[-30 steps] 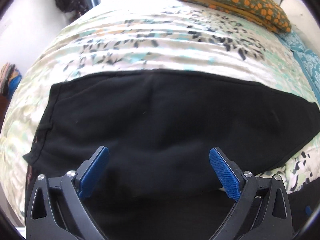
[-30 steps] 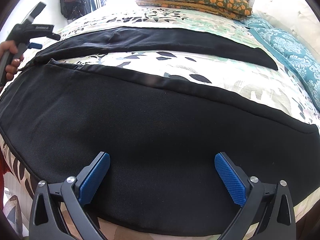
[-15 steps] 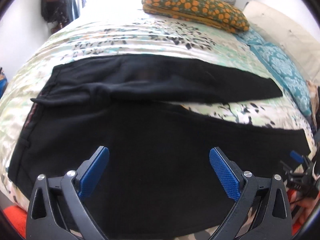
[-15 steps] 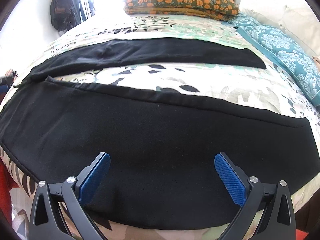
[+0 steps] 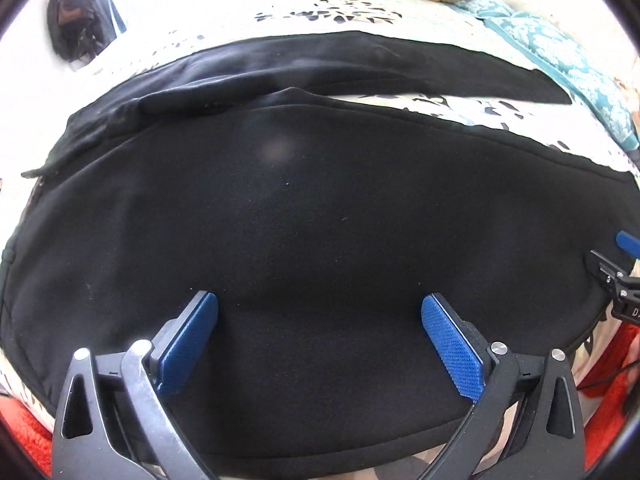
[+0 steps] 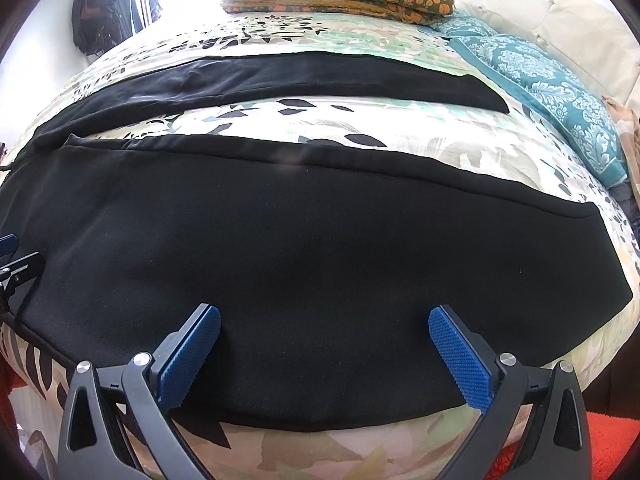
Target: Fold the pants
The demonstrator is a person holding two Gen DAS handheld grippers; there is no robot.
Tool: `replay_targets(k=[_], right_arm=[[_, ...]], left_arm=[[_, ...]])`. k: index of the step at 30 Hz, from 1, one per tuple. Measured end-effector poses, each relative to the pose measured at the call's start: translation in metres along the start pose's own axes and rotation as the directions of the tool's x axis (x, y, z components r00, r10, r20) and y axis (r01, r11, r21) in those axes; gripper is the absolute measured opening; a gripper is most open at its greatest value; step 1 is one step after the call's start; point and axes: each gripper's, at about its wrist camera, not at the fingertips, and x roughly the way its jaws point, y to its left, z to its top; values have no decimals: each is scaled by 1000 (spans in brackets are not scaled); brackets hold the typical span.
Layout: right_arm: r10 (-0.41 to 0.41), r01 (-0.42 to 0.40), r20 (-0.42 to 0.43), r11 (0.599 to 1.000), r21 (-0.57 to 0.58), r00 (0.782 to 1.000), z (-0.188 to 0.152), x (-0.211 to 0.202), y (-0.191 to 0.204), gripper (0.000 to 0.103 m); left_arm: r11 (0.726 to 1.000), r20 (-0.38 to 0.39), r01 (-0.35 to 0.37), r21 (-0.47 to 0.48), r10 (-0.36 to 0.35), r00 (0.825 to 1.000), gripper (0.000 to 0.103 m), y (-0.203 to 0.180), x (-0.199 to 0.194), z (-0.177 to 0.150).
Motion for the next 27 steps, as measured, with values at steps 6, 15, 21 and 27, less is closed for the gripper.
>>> replay_targets(k=[6,15,21,27], right_arm=[[8,-8,13,1000,-4,1000,-1,3,0,103],[21,-26,121,999,37,992,12,-28,-19,103],[66,-95,155,977,190,986,21,-30,-55,103],[133,-169,151,950,264,980,55,-20,-106,103]], left_arm=[[1000,13,-7,11,7,1000,103,-3,0,-4],[995,106,8,-102,3,994,101,23,-34,38],[981,92,-12,-191,30,995,101,58,6,79],[989,128,-50,-140,68,989,103,61,40,69]])
